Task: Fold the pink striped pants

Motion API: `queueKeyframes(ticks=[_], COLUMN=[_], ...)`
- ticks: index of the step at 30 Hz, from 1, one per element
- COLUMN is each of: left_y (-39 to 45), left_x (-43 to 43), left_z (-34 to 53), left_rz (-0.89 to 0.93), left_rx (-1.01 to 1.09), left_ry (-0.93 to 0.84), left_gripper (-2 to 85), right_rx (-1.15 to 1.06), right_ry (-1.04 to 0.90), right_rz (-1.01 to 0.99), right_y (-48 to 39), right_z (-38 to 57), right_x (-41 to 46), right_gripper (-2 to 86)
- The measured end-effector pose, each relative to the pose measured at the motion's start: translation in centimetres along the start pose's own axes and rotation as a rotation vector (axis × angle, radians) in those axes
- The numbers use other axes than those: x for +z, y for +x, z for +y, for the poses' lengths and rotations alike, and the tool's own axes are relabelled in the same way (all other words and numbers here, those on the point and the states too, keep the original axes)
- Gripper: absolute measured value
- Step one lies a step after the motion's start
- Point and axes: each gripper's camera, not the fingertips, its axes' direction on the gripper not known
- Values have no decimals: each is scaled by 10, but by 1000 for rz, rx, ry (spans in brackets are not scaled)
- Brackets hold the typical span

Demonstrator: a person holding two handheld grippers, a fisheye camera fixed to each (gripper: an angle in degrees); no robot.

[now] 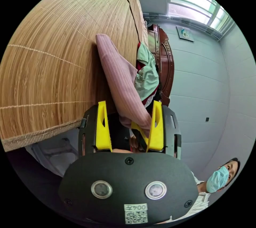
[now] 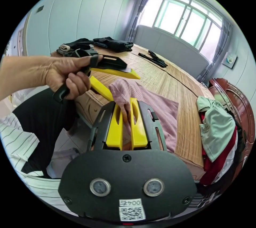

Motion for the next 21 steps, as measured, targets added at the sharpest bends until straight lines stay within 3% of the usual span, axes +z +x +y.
queueKeyframes(ticks=[10,13,15,17,21], left_y=[-6,5,12,19,39], left_x=[28,30,31,32,38], left_z=[-31,-40,-48,-56,-75], left_rz=[-158,-184,-185,-182,-194], left_rx=[1,-25,-50,-68,-59], left_ry=[-3,-3,0,8,9], left_gripper=[111,105,104,104,105], right_rx=[-21,304,765,1105,1422], right_ry=[-17,9,56,132,208], right_rz=[17,-216,-617,-869,-1042], right_y=[41,114,195,234,263], right_z=[45,76,133,187,249], right_x=[20,4,13,35,78], right_gripper=[76,116,142,157,182])
